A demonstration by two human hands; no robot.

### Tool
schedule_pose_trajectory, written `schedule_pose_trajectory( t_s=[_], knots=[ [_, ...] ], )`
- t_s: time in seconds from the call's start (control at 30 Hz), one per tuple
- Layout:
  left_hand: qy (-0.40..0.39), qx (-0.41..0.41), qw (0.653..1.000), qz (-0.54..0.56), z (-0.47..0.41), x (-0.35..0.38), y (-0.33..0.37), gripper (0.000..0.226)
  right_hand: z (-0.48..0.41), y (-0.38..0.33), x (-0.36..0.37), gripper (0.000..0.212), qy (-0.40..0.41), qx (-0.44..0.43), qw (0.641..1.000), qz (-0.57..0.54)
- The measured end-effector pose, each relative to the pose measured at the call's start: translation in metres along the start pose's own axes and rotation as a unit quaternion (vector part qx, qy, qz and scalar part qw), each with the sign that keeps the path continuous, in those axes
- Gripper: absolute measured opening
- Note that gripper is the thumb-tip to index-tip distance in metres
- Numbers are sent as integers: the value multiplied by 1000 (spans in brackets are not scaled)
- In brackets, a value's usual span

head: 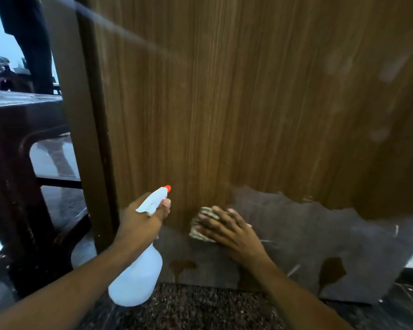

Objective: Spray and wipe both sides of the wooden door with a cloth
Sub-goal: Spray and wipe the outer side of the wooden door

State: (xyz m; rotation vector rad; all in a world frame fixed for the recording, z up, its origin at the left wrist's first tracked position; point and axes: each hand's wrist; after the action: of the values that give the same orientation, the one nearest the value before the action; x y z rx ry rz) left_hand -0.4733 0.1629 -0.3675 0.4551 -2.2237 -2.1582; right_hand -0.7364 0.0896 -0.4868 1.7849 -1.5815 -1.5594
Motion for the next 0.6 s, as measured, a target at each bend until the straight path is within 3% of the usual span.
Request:
schedule_pose_trajectory(
  t_s=[0.1,0.2,0.27,0.37,0.43,0.5,0.6],
  knots=[
    [-16,-6,1000,1,7,24,4,43,35,32,-17,76,23,170,985,-7],
    [-11,1,1000,11,13,45,10,40,-6,66,-42,76,107,352,929,-47],
    [-11,5,1000,13,17,57,13,38,-32,69,-44,76,124,324,936,-58],
    [-33,19,999,17,30,76,16,26,-2,48,-22,73,88,151,982,-64],
    [-41,26,999,22,39,84,18,22,37,35,-9,69,62,99,991,-59],
    [-41,23,999,19,43,92,18,24,74,32,-3,78,34,150,987,-55],
    [-36,11,999,16,45,103,13,33,109,50,-8,96,4,329,943,-56]
  ],
)
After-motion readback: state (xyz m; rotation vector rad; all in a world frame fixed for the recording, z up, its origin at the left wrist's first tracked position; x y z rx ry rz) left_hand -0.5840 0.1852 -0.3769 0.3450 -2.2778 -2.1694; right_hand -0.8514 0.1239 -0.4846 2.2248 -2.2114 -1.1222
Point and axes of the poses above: each hand's wrist, its own z-axis away from the middle knuckle, its own x-axis out of the palm, y = z × x, and after that the axes turned 10 degrees about -x, right-handed
